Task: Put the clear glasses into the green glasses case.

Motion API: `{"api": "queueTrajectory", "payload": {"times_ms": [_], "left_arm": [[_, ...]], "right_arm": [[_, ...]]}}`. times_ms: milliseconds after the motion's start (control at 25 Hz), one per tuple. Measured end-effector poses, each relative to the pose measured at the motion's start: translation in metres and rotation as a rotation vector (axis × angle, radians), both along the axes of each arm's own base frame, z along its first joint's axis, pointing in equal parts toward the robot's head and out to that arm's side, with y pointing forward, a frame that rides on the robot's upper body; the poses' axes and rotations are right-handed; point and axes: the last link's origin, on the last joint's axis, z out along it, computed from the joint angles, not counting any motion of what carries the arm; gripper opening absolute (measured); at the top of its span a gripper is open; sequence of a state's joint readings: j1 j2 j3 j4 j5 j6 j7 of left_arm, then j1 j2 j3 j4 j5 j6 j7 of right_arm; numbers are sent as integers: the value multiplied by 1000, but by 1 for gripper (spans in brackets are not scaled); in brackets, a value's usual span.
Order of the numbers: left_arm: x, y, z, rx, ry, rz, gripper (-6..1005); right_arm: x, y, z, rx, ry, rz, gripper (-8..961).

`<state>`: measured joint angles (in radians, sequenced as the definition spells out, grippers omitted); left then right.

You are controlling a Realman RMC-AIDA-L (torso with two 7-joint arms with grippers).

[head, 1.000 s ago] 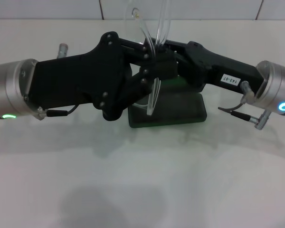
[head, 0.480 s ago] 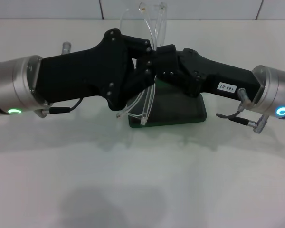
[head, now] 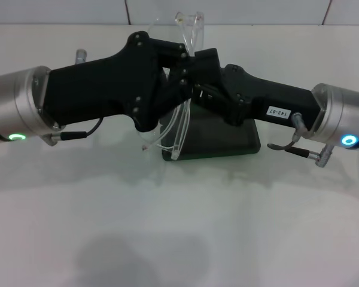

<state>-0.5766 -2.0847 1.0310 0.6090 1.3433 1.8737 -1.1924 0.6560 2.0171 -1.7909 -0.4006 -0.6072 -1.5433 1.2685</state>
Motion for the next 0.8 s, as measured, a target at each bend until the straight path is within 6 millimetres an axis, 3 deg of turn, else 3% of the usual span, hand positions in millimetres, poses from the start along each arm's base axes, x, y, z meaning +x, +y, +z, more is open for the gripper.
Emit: {"api": "queueTrajectory", "payload": {"times_ms": [800], "left_arm": [[-5,0,3,12,-13,29,54]], "right_arm": [[6,-1,1,55,-34,31,108]]}}
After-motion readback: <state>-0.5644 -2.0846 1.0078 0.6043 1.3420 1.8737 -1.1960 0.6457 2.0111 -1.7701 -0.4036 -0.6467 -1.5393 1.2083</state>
